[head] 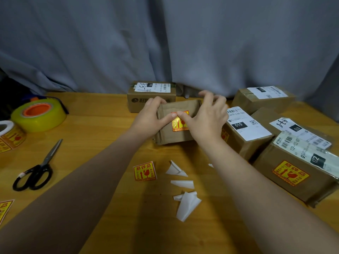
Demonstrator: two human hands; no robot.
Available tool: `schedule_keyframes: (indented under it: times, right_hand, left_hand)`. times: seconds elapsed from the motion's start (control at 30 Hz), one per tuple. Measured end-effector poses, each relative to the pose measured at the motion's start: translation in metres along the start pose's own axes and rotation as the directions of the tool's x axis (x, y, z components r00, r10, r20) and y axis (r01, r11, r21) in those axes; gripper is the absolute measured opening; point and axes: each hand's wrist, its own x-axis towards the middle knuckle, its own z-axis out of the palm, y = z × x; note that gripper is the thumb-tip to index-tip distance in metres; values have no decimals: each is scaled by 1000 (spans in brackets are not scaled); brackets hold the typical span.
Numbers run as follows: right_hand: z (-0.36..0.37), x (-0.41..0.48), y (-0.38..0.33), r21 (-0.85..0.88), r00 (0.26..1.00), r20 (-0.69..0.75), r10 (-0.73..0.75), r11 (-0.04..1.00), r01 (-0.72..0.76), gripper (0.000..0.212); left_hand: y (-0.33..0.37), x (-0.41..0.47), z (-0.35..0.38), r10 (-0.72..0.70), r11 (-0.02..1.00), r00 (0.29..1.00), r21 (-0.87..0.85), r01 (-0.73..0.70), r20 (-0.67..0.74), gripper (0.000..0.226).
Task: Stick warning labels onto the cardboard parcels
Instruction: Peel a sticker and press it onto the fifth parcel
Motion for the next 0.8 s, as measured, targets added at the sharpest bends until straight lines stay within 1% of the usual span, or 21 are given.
schedule_keyframes:
  times: [0.03,0.07,0.1,0.17,0.23,0.3,0.37,0.43,0.47,0.53,0.63,0.7,0.73,0.77,0.8]
  right_hand:
    - [-1,4,4,58,999,46,-7,998,5,82]
    - [-2,8,9,128,992,120,-32,992,16,89]
    - [-2,12,13,179,977,203,-67,983,30,87]
    - [-3,18,19,241,941,315,-121,970,44,67]
    - [-5,20,22,301,932,337,-135,953,29,50]
    - [-6,21,24,349,927,346,-147,937,18,43]
    - [-7,22,25,378,918,365,-157,926,7,42]
    - [-9,23,24,364,891,419,-174,931,11,47]
    - [-10,23,25,353,867,463,-186,935,13,53]
    - [-13,25,26,336,803,555,-217,942,23,69]
    - [-16,30,32,322,719,644,-262,945,56,95]
    - [-17,32,35,322,678,682,-274,945,58,104]
    - [-18,33,36,327,672,686,-279,943,58,105]
    - [-18,32,36,342,679,675,-289,938,58,103]
    - [-18,32,36,366,696,654,-297,929,52,96]
  left_hand:
    - [-1,0,0,1,1000,1000,-10,-1,7,43]
    - [-2,1,-1,1,1000,1000,-15,-1,15,42]
    - [-2,2,-1,-1,1000,1000,-18,1,22,41]
    - [-2,2,-2,-6,1000,999,-26,7,35,41]
    - [-1,2,-2,-5,1000,999,-24,6,45,42]
    - [0,3,-3,-12,1000,998,-14,13,59,41]
    - [1,4,-3,-24,1000,998,-4,24,66,40]
    - [1,6,-1,-38,999,998,24,37,47,41]
    - [0,7,0,-44,998,998,47,42,35,43]
    - [-1,8,1,-44,994,998,99,40,40,53]
    - [-3,7,-5,-28,973,988,230,-8,150,85]
    - [-2,5,-10,-26,942,976,331,-48,217,100]
    - [-1,5,-11,-25,934,973,353,-60,231,101]
    - [0,6,-12,-22,936,973,347,-60,228,97]
    - [0,6,-11,-17,948,977,315,-52,211,87]
